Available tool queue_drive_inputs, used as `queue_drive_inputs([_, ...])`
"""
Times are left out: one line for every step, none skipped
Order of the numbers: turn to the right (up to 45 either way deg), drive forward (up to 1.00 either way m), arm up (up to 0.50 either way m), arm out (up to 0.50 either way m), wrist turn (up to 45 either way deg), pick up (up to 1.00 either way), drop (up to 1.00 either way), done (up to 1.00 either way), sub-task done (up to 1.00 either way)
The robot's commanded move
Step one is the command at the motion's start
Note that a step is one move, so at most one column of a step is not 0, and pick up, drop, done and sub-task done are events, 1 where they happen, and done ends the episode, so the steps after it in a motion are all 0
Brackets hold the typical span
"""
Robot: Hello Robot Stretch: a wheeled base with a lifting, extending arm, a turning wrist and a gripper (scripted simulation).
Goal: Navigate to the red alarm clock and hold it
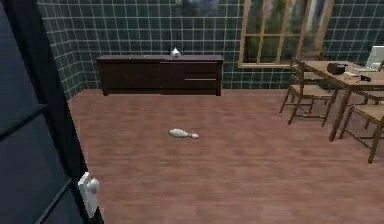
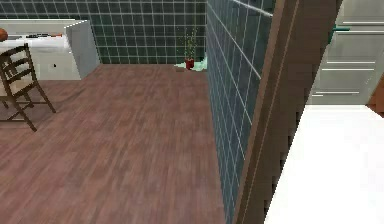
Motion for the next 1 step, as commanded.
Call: queue_drive_inputs([3.0, 0.0, 0.0, 0.0, 0.0, 0.0, 0.0, 0.0, 0.0])
